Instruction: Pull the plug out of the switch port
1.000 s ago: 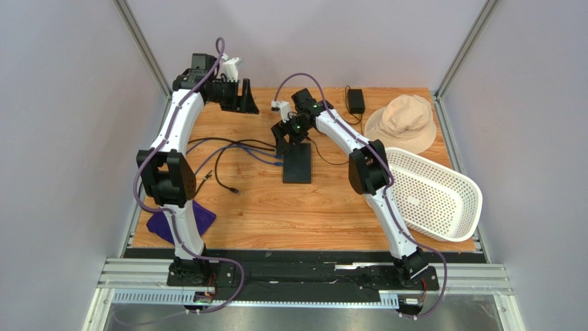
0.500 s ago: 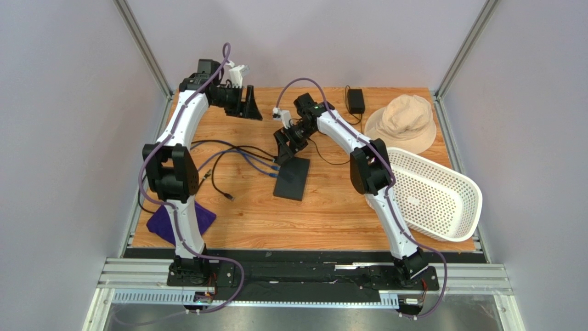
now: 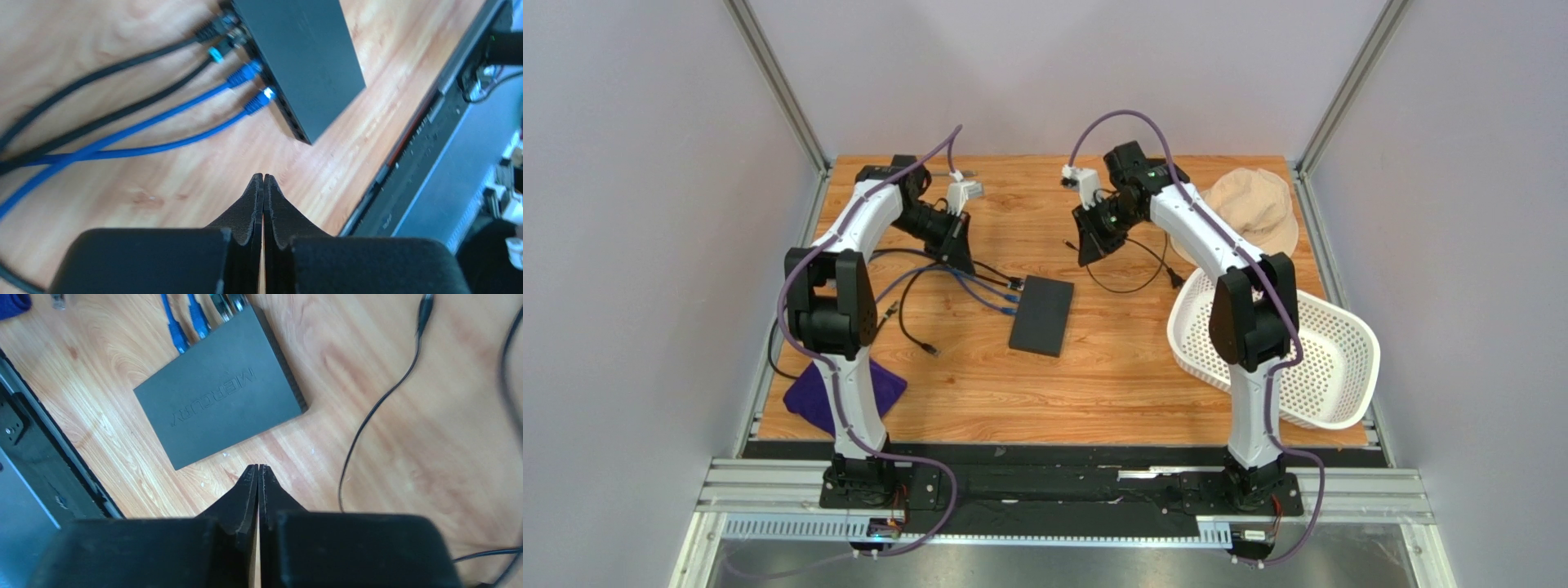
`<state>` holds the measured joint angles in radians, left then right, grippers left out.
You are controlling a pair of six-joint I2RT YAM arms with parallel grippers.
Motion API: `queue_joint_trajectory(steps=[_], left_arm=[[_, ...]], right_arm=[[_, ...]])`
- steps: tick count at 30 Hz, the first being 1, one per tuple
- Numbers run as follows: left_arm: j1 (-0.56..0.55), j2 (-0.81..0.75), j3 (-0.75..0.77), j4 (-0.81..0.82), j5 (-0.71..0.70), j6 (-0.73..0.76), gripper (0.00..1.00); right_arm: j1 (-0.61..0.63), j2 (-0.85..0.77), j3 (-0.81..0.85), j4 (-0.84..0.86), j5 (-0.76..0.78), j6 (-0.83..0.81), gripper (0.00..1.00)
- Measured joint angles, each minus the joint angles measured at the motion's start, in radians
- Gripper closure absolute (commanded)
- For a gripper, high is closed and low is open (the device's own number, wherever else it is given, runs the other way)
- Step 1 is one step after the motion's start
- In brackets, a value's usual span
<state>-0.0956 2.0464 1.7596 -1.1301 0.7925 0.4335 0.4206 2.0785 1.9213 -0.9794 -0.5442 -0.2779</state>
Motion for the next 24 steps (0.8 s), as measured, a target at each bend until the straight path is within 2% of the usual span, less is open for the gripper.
queue_joint_trajectory(steps=[4,9,16,24], left_arm=[[-0.029,-0.009,-0.029,-0.073,0.004,0.053,1.00],[-0.095,-0.009,-0.137,-0.066,-0.002,0.039,1.00],[-0.217,-0.009,-0.248,0.051,-0.089,-0.099,1.00],[-0.275,-0.008,-0.307,0.192,-0.149,-0.225,1.00]], right_arm=[[-0.009,0.014,-0.119,0.002,0.025,0.032,1.00],[-0.009,0.072,-0.185,0.001,0.055,0.088,1.00],[-0.006,0.139,-0.174,0.011,0.063,0.133,1.00],[-0.004,0.169,-0.146,0.013,0.018,0.166,1.00]])
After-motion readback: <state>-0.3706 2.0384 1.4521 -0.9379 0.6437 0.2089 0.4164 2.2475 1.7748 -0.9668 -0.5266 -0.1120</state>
